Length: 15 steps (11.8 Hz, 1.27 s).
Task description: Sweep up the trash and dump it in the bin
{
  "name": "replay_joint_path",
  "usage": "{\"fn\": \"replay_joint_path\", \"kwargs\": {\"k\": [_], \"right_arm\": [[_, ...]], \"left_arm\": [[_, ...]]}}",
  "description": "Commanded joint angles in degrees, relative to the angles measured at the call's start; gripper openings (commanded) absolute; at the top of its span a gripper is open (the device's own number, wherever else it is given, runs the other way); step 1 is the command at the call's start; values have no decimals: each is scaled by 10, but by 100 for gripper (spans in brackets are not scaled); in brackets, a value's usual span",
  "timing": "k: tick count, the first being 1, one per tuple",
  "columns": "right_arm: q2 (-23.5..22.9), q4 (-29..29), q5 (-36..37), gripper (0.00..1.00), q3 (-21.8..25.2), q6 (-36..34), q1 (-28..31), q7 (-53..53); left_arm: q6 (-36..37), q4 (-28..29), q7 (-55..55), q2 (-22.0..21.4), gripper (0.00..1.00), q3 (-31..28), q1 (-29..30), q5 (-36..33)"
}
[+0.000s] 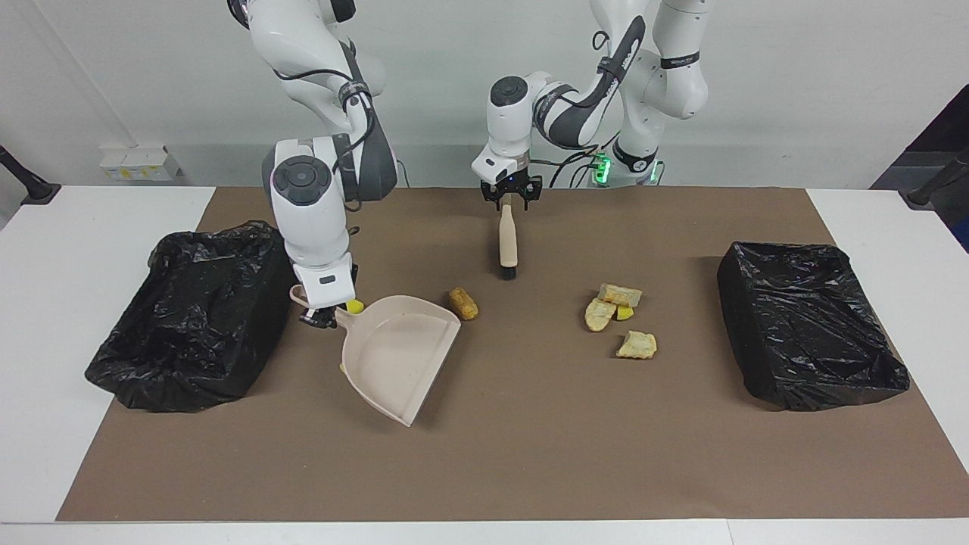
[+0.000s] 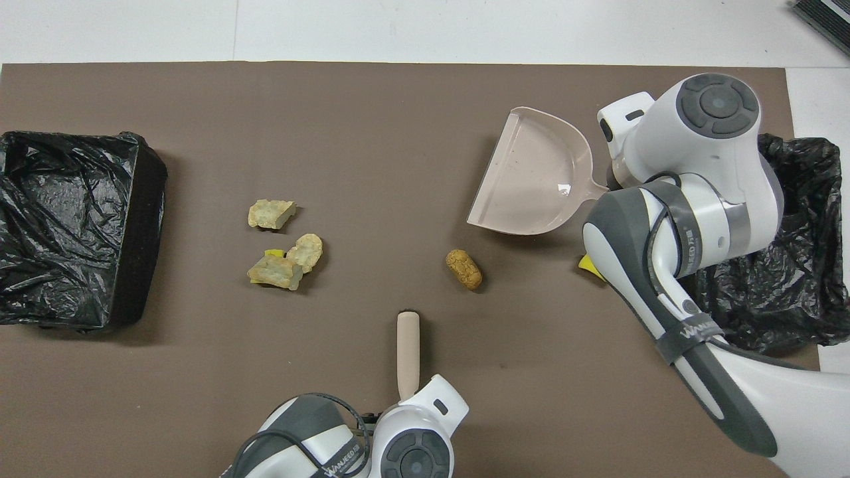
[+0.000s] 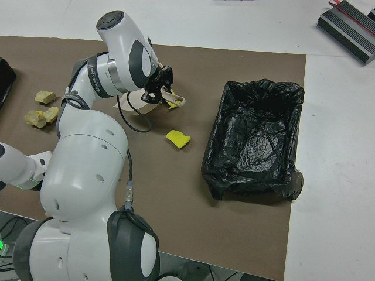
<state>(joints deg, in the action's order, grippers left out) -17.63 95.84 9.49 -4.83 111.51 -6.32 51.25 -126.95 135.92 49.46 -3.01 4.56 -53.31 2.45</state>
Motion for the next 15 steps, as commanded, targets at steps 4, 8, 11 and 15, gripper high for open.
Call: {"fn": "replay_joint_path", "kwargs": {"k": [4,8,11,15], "right_arm": [[-4,-14,18,0,-7,-11,-1,28],[3,-13,16,0,-10,-20,-63,4],[12,-12,9,0,-10,-27,-119,-15],[3,14,9,0,-10,11,-191,-105]], "left_arm": [[46,8,-55,-37,0,-17,-7,4],[158,-62,-80,-71,0,-22,110,-20],[231,-136,-156,-84,0,-23,226,-48],[232,-159,-243,-65,0,-22,371,-73]]}}
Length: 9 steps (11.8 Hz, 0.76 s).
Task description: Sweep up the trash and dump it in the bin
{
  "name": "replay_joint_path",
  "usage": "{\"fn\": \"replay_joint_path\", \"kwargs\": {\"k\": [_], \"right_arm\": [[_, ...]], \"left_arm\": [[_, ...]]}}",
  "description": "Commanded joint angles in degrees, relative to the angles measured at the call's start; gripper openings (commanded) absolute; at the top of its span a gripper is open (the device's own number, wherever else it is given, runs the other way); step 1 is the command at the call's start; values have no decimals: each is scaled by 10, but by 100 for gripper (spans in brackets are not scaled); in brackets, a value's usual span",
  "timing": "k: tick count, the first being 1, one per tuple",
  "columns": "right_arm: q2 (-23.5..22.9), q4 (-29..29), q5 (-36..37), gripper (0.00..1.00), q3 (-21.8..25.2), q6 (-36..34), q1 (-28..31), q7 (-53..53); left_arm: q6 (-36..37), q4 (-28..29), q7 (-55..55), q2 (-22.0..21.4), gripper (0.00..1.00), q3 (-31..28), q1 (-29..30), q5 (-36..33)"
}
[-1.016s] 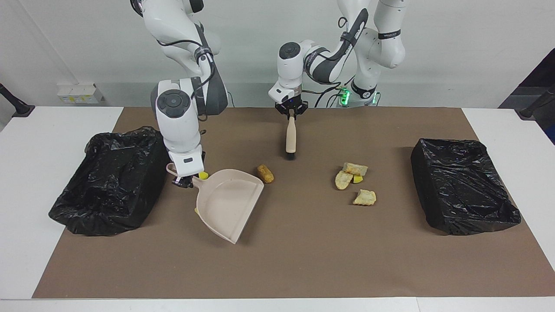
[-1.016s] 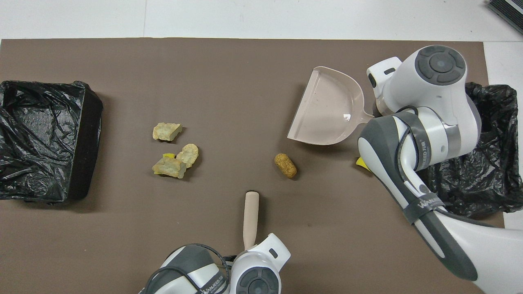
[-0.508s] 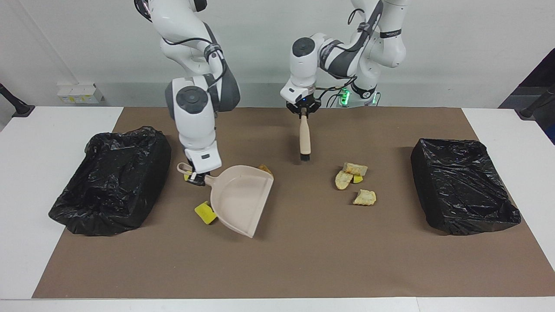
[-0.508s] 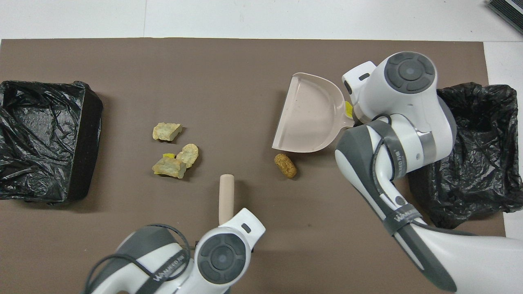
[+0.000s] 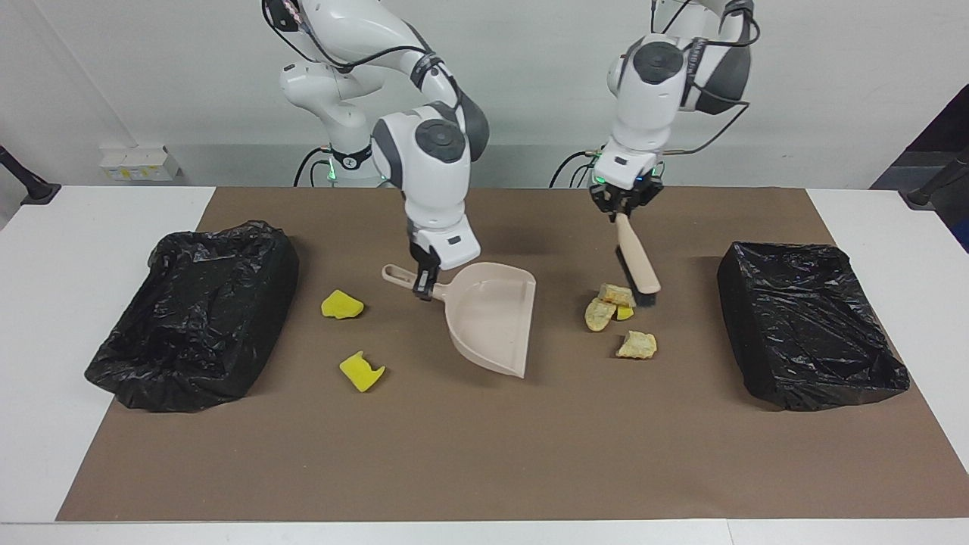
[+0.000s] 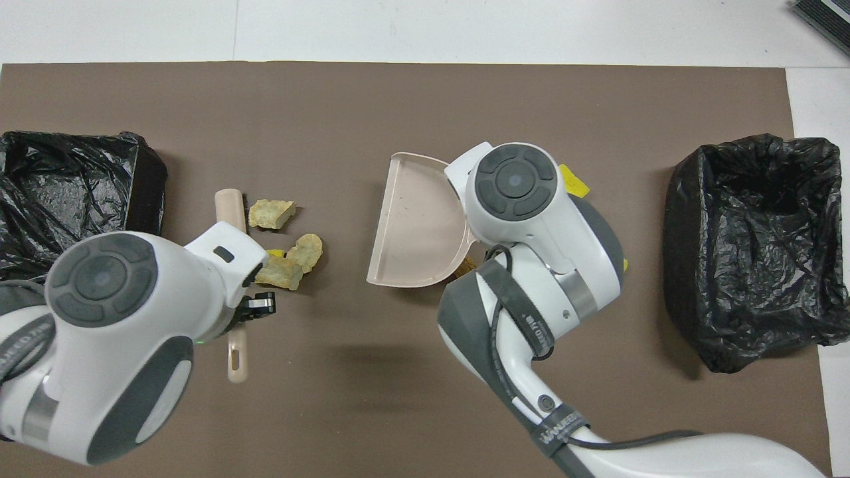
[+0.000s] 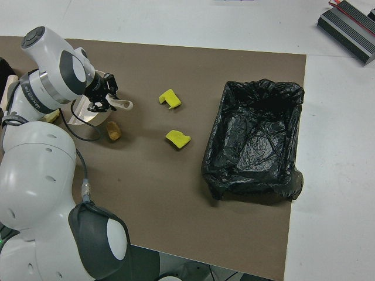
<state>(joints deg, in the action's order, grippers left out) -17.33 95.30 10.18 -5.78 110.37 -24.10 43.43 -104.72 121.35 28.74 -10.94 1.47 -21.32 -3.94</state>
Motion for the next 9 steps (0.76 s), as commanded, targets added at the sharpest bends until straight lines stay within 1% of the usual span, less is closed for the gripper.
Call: {"fn": "replay_joint_path", "kwargs": {"k": [1,3,5,6,7,8,9], "right_arm": [[0,51,1,0,-1,55,-13,-34],[0,100,1,0,-3,108,-16,-57],[2,113,2,0,-3,110,-16,-52],[2,115,3,0,-2,111,-9,-43],[1,117,4,0,-2,110,-2,-14],[1,120,11,0,-1,109,6,8],[4,126,12,0,-1,110,7,16]], "left_arm": [[-3,-10,-61,16,0,9,84,-9],[-34,-7,-76,31,0,9,125,-10],[-42,-5,-86,35,0,9,158,-13],[-42,-5,-84,52,0,9,160,-22],[-43,-2,-74,84,0,9,153,-38],[-56,-2,-48,94,0,11,152,-42],[-60,3,-41,95,0,11,150,-42]]}}
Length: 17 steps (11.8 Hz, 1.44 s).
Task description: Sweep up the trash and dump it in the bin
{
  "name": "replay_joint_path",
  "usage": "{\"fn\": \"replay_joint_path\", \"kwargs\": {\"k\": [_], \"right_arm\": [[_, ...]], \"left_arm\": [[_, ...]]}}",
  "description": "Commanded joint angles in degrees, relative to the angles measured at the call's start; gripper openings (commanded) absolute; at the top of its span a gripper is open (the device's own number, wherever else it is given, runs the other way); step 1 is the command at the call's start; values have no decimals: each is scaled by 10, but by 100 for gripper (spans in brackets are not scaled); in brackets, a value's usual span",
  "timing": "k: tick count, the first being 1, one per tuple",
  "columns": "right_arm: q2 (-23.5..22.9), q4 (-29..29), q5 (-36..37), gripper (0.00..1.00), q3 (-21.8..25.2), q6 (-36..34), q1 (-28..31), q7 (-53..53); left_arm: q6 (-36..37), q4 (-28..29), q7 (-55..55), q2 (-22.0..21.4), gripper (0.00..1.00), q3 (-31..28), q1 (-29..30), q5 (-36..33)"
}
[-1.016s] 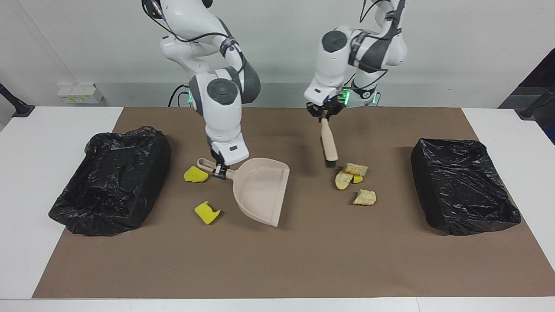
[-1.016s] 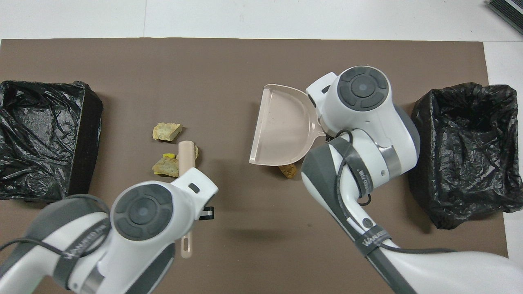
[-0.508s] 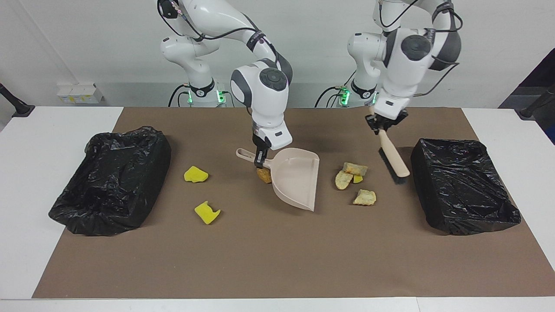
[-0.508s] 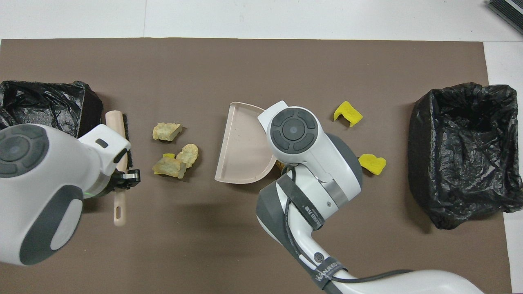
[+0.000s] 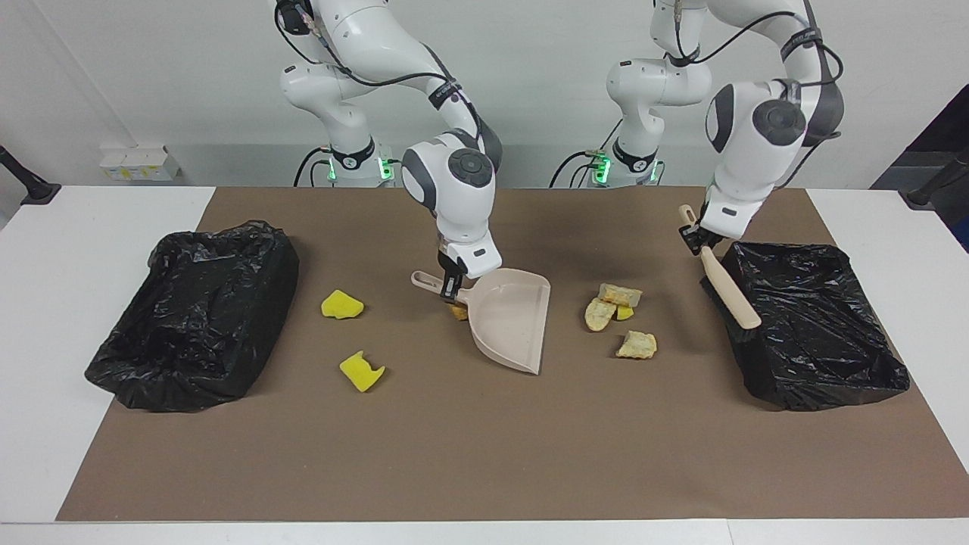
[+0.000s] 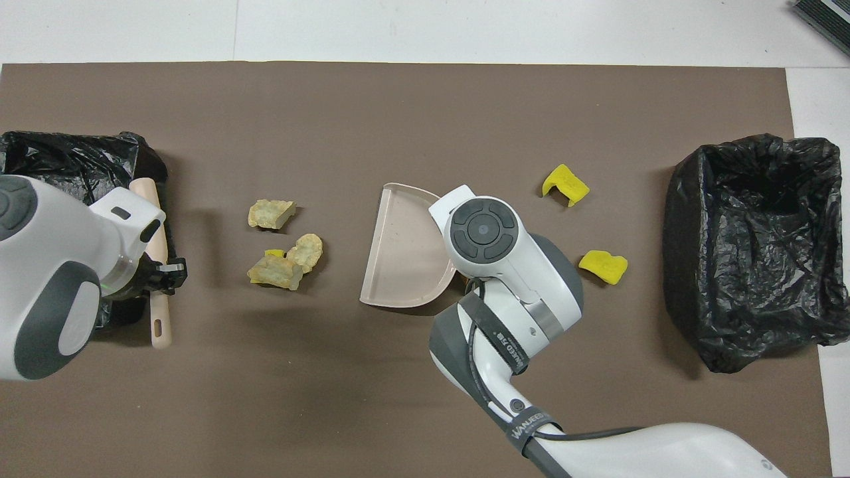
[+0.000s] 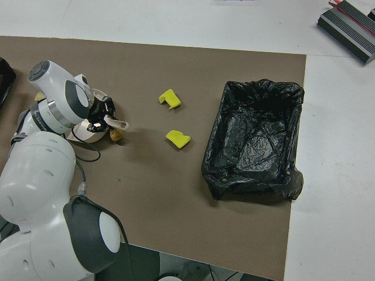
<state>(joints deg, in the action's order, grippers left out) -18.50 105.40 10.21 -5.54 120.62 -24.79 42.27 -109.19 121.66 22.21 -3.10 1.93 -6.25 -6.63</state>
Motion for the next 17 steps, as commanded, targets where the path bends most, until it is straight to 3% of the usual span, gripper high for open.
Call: {"fn": "replay_joint_path", "kwargs": {"k": [1,5,9,17], "right_arm": [[18,31,12,0,-3,10,14,33],[21,36,17,0,-4,16,6,107],[22,48,27,0,-4,44,-3,120],[19,47,32,0,-4,66,-6,114]], "left_arm": [[-24,21,32,17,0,7,-5,-15],[-59,72,84,-6,0,10,-25,11],[-106,90,112,5,0,10,-70,55],[-222,102,98,13,0,10,-234,143]]}}
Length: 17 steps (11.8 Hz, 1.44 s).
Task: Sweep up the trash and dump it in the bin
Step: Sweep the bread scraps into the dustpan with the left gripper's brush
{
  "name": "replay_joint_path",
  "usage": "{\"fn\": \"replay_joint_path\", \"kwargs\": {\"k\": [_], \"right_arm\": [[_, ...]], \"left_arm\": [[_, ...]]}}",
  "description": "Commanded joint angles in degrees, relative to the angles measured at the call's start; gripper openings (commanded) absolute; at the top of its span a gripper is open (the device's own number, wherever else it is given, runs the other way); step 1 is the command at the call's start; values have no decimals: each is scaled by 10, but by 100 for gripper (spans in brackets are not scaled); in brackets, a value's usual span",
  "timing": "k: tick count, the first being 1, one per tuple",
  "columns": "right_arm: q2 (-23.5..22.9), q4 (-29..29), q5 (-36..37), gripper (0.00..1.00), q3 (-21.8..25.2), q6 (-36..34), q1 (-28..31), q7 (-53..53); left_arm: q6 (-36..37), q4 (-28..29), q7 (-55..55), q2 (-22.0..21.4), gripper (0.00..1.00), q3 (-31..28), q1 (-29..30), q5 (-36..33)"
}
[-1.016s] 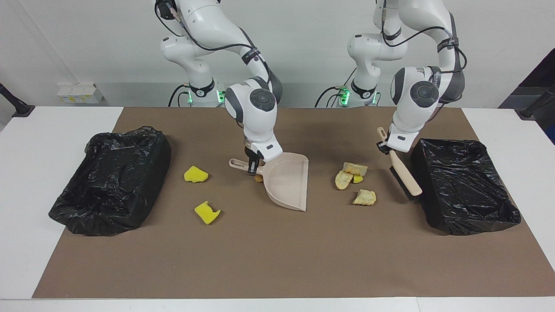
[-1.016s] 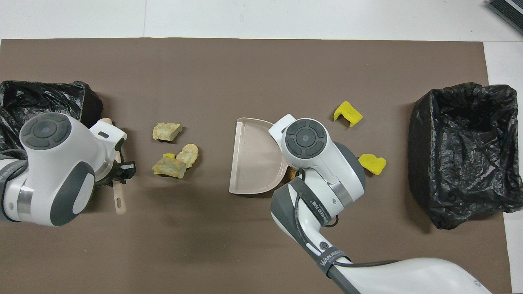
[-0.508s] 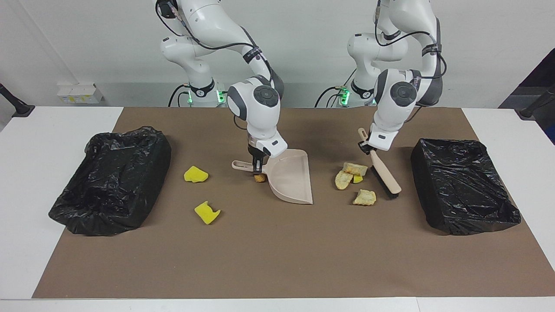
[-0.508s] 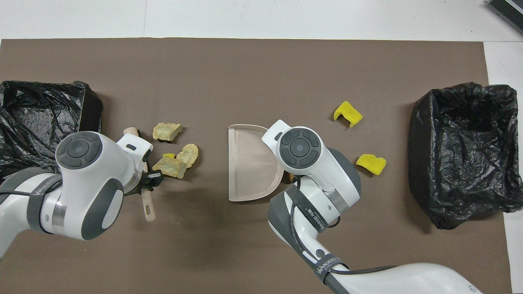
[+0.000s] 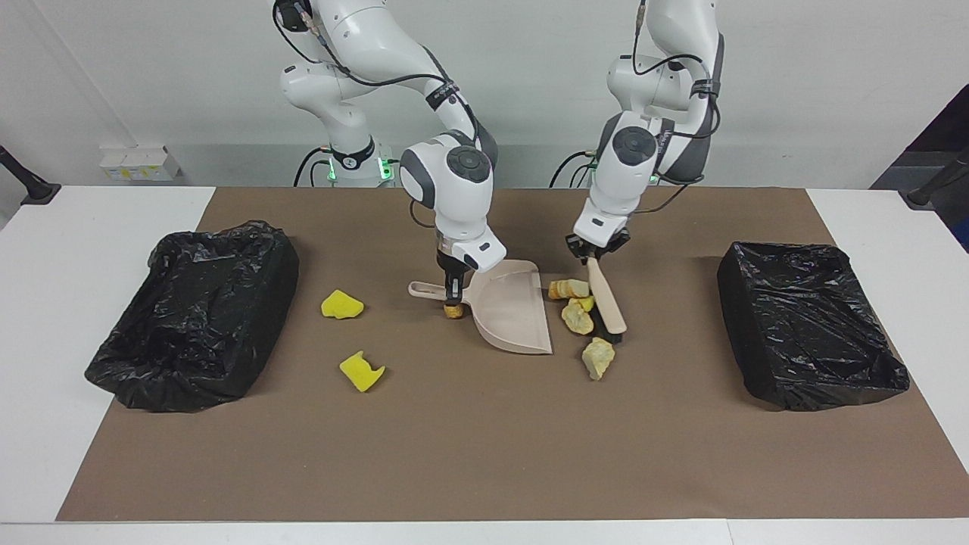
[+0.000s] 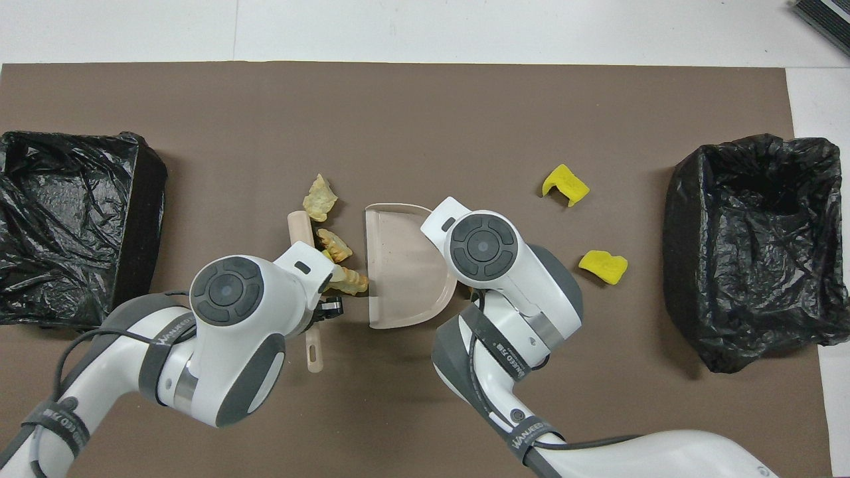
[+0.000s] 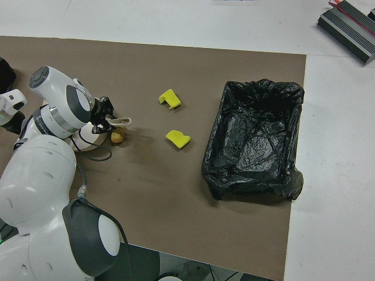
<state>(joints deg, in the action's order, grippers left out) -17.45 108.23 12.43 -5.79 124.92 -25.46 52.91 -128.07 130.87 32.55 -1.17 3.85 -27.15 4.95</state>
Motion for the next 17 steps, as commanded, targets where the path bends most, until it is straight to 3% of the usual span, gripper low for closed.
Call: {"fn": "replay_joint_path", "kwargs": {"k": [1,4,6,9,11,13,14,16,17], "right_arm": [[8,19,10,0,-2,23,1,8],[8,18,9,0,-2,22,1,7],[8,18,10,0,-2,21,1,7],[8,17,10,0,-1,19,2,7],[7,18,10,0,-1,19,5,7],[7,18,10,0,-1,19,8,7],[7,18,10,0,-1,17,8,7],[7,19,10,0,-1,16,8,6],[7,18,10,0,-1,15,9,6]], "left_arm": [[-43,7,-27,-4,0,-9,-34,45],[-53,-14,-62,-4,0,-5,-50,108],[-24,-27,-62,-48,0,-9,-41,134],[32,-63,-66,-65,0,-13,9,135],[47,-72,-111,-59,0,-17,34,91],[120,-147,-178,-18,0,-17,81,-17],[130,-192,-187,21,0,-17,90,-32],[85,-247,-182,115,0,-18,92,-37],[58,-246,-187,132,0,-18,94,-52]]}}
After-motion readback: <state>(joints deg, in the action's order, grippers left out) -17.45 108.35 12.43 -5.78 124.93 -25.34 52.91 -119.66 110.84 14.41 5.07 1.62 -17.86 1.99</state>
